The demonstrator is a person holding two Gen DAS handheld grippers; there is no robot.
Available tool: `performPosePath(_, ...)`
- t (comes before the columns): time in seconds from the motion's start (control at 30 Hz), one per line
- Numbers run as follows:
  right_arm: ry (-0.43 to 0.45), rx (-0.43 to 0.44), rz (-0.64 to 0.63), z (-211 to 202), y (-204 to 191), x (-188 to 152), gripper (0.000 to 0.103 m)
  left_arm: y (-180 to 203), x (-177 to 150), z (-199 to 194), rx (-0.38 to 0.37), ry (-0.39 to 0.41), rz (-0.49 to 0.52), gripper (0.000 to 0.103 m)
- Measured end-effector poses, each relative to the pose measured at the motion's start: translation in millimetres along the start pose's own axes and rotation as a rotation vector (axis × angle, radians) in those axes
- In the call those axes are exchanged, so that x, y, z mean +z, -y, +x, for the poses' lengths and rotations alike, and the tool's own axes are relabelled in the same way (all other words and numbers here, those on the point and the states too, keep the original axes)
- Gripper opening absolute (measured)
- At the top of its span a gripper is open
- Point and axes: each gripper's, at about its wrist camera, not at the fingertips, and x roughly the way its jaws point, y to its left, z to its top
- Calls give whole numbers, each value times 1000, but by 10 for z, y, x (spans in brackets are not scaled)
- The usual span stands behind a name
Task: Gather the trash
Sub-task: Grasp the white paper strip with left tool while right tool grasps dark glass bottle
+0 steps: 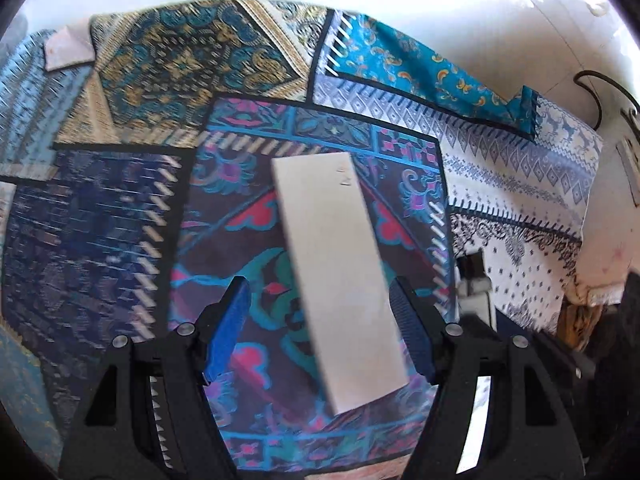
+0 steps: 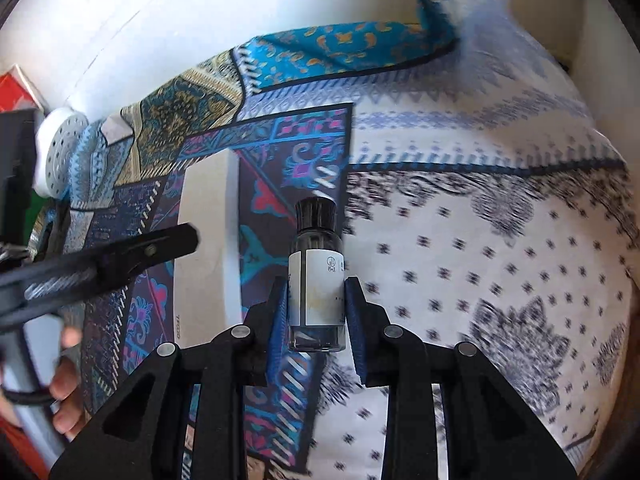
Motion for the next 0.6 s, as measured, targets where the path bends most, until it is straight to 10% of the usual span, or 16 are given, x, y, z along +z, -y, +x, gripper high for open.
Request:
performPosePath(0.37,59,1,70,-398,340,-110,26,409,19,321,243,99,130,67)
performPosePath(0.6,74,52,34,-564,332,-177,26,429,-132,267,228,107,135,50)
